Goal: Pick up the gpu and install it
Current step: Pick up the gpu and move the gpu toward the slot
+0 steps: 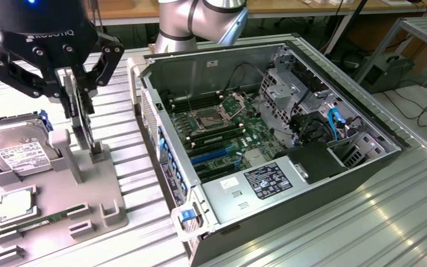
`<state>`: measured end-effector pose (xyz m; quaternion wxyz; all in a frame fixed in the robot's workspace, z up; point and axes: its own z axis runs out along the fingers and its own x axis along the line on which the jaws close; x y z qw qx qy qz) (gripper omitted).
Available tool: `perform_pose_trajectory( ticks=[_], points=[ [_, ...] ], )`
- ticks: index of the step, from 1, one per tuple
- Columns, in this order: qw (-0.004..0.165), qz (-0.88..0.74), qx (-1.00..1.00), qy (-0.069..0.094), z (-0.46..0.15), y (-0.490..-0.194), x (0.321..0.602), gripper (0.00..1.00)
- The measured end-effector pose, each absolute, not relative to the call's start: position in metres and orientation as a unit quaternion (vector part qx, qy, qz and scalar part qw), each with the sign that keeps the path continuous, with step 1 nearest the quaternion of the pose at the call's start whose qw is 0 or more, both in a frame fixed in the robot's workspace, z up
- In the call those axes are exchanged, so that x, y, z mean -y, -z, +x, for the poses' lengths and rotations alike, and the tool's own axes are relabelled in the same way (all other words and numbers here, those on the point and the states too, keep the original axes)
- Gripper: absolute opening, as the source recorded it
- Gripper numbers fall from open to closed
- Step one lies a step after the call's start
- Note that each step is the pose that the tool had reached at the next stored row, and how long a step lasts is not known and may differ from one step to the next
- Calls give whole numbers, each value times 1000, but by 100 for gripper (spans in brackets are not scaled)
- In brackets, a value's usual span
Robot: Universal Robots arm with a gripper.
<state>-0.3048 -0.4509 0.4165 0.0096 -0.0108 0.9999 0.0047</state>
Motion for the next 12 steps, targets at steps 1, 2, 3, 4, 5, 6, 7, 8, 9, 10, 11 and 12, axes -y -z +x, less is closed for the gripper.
perform_pose_trajectory(
  ticks=[1, 2, 3, 4, 5, 6, 7, 8, 9, 10, 11, 12],
  points=[
    [9, -11, -1000, -3, -304, -421, 451, 28],
    [10, -11, -1000, -3, -290, -421, 451, 28],
    [10, -11, -1000, -3, -280, -421, 451, 28],
    [10, -11, -1000, -3, -264, -421, 451, 28],
    [10, -11, -1000, -3, -250, -421, 451, 28],
    [10, -11, -1000, -3, -237, -421, 451, 28],
    [10, -20, -1000, -3, -218, -420, 451, 28],
    [10, -20, -1000, -3, -201, -420, 451, 28],
    [10, -14, -1000, -3, -186, -420, 450, 28],
    [10, -13, -1000, -3, -178, -420, 450, 28],
    [10, -14, -1000, -3, -172, -420, 450, 28],
    [10, -14, -1000, -3, -169, -420, 450, 28]
  ],
)
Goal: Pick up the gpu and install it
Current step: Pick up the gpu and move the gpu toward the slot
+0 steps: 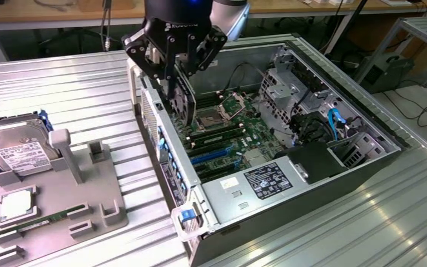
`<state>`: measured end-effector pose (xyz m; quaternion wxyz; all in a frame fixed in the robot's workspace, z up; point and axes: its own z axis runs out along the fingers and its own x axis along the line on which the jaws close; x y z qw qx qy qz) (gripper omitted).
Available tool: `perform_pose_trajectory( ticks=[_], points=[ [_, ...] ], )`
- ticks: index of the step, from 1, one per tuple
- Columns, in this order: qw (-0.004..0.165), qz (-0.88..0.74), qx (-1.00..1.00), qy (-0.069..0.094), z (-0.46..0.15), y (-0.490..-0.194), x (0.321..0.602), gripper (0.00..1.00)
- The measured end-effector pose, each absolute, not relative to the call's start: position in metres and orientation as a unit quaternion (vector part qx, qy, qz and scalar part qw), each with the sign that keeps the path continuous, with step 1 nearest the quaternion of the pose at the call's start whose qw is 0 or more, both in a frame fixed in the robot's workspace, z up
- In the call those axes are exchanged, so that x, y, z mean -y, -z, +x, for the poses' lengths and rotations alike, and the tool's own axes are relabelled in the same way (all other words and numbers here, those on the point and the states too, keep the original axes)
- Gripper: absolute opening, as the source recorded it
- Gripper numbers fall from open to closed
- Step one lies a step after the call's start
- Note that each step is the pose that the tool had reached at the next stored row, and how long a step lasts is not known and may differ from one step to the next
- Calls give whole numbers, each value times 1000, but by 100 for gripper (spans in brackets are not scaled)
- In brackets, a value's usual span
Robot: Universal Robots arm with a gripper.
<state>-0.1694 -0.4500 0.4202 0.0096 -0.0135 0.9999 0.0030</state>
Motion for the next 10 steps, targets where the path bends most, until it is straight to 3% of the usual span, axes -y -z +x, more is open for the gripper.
perform_pose_trajectory(
  ticks=[10],
  points=[
    [10, -14, -1000, -3, -149, -420, 450, 28]
  ],
)
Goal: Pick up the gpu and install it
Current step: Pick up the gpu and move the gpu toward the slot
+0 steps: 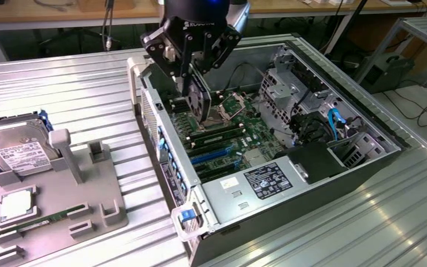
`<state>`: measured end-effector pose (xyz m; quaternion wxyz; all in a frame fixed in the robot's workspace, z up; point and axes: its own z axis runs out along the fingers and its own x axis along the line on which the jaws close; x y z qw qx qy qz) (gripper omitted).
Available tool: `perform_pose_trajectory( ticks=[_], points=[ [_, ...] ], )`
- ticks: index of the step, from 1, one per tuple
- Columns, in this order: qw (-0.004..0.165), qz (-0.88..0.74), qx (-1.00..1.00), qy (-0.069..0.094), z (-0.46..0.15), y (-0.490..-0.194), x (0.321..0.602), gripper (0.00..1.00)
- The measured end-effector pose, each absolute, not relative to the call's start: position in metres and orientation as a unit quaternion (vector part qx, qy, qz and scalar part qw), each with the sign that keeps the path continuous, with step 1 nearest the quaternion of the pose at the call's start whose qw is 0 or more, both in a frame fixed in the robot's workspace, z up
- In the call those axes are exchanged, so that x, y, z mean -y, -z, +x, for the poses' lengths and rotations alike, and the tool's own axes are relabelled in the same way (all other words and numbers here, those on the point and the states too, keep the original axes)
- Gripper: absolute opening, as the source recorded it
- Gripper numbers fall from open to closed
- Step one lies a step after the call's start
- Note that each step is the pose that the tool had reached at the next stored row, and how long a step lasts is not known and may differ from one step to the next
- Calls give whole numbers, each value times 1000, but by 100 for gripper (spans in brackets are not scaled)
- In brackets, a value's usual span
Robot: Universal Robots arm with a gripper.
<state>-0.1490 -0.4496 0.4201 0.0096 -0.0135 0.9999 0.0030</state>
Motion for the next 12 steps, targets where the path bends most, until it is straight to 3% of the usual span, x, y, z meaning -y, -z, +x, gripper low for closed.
perform_pose_trajectory(
  ticks=[12],
  points=[
    [10, -14, -1000, -3, -120, -420, 449, 28]
  ],
)
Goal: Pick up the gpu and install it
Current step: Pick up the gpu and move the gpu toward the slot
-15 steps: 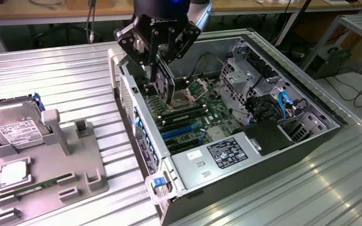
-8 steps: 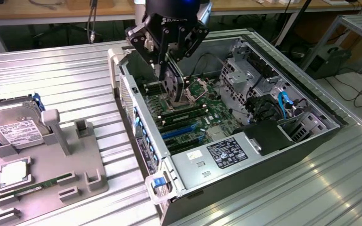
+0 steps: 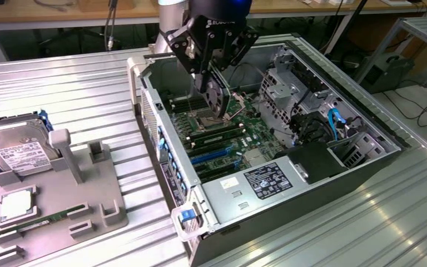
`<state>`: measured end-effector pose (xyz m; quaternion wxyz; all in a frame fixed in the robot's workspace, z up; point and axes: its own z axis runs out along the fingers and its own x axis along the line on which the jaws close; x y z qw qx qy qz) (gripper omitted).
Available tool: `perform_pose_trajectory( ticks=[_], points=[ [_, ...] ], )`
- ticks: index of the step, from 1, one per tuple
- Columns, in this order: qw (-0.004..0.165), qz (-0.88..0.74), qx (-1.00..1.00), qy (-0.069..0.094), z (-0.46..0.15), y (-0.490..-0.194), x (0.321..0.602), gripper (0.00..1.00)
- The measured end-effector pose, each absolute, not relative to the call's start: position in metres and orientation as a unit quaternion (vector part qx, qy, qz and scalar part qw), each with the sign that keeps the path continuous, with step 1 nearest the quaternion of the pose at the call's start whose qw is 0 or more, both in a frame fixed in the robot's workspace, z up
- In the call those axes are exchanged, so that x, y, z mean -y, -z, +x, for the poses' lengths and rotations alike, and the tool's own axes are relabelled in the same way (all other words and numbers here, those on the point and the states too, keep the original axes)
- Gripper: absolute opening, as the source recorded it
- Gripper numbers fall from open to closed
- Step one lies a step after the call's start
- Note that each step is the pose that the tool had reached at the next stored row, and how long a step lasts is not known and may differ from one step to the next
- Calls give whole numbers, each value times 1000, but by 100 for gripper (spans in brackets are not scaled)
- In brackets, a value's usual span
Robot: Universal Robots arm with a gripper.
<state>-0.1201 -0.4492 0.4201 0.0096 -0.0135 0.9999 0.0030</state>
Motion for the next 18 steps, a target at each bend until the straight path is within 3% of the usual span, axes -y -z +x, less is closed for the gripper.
perform_pose_trajectory(
  ticks=[18],
  points=[
    [10, -14, -1000, -3, -68, -420, 447, 28]
  ],
)
